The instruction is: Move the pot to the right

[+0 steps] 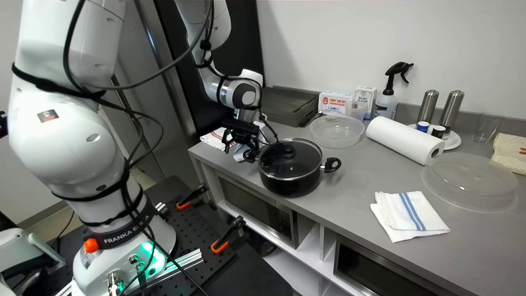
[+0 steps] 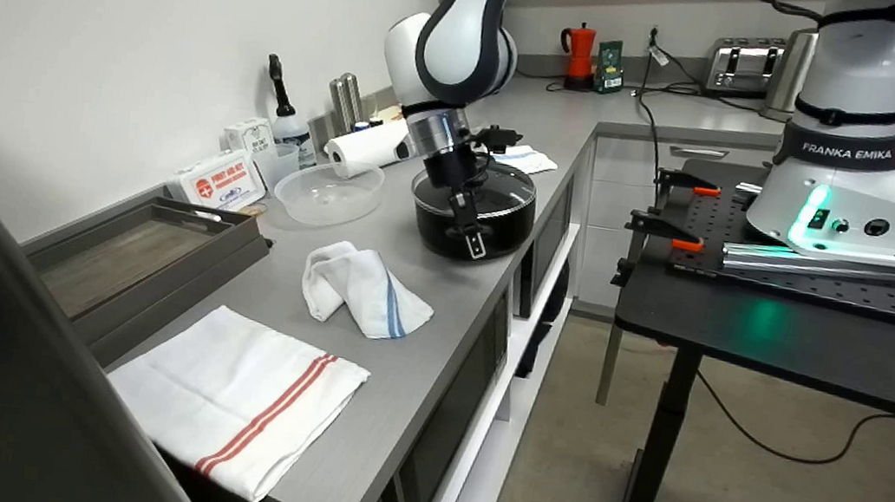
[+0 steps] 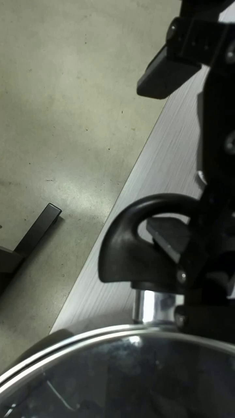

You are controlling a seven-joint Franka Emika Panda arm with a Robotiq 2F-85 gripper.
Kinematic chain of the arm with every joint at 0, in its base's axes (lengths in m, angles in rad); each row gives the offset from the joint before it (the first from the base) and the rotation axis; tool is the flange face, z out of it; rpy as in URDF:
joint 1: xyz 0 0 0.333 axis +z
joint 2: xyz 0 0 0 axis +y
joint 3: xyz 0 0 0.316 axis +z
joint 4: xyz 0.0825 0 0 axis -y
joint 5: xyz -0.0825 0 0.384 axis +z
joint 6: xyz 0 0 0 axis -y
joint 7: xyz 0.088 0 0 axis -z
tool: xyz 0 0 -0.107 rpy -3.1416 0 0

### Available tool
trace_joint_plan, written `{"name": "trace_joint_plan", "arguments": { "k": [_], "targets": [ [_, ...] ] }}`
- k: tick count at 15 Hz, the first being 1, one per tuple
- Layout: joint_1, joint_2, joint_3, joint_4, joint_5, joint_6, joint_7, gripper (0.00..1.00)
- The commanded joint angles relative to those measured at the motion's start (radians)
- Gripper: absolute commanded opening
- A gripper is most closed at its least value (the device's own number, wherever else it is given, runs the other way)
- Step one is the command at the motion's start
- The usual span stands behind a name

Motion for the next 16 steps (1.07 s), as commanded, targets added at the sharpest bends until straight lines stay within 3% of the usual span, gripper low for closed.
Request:
{"name": "trace_joint_plan", "arguments": {
  "k": [1,9,10,11,13,16],
  "targets": [
    [-0.006,0.005,0.012,0.02,0.015,-0.006,-0.021,1.0],
    [-0.01,0.018,0.012,0.034,0.016,-0.016,-0.019,1.0],
    [-0.01,0.018,0.011,0.035,0.017,-0.016,-0.018,0.94],
    [-0.011,0.018,0.011,0.037,0.018,-0.016,-0.018,0.72],
    [-0.014,0.017,0.011,0.039,0.019,-0.017,-0.018,0.69],
    [-0.019,0.017,0.009,0.042,0.019,-0.016,-0.018,0.46]
  ]
}}
